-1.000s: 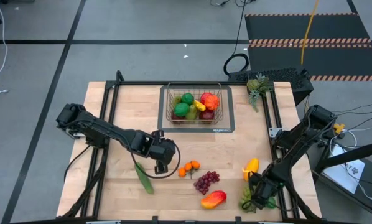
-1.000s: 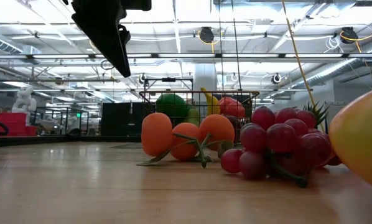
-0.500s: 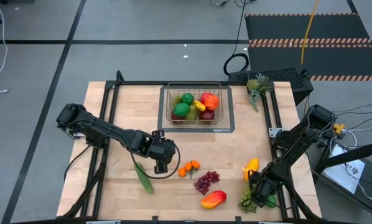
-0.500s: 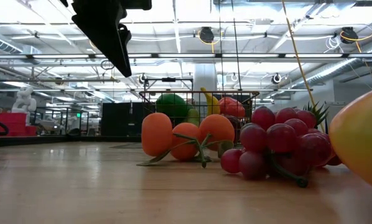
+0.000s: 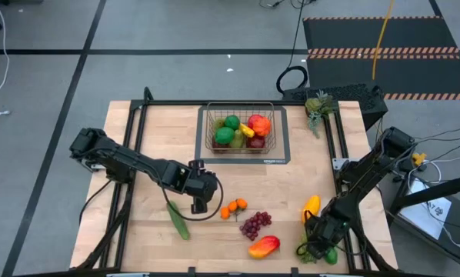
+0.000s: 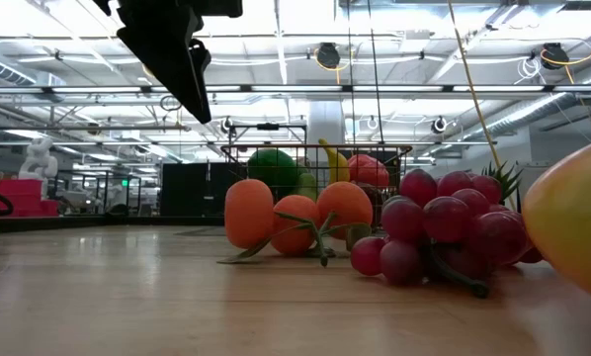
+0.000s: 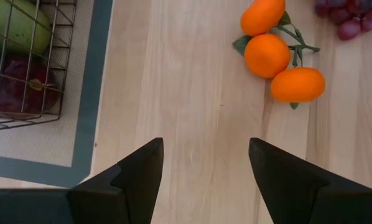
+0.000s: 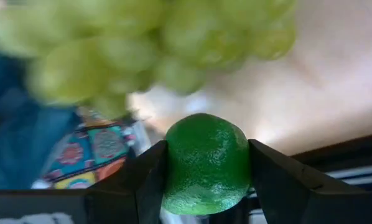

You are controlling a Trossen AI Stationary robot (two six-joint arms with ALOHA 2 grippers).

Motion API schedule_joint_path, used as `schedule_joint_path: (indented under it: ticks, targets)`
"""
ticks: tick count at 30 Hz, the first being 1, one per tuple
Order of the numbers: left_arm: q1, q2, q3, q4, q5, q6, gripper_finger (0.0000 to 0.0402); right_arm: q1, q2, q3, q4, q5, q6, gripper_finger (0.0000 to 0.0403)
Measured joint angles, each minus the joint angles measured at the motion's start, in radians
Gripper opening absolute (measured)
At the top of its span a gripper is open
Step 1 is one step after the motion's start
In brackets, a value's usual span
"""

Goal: Build produce basket
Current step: Put the green lime into the brown wire basket

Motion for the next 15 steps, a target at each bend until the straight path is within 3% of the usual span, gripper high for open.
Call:
schedule_joint_path:
  ticks: [3,6,15]
  targets:
    - [0.006,0.0,0.0,-0.002,0.003,-0.018,0.0237,-0.007,-0.059,0.001,0.027,0.011,0.041,0.0205]
    - [0.009,0.0,0.0,-0.002,0.02,-0.044,0.0237,-0.008,-0.13,0.001,0.022,0.088,0.099,0.0206]
    - [0.01,0.0,0.0,0.001,0.03,-0.092,0.0237,-0.008,-0.334,0.001,0.034,0.458,0.247,0.0207]
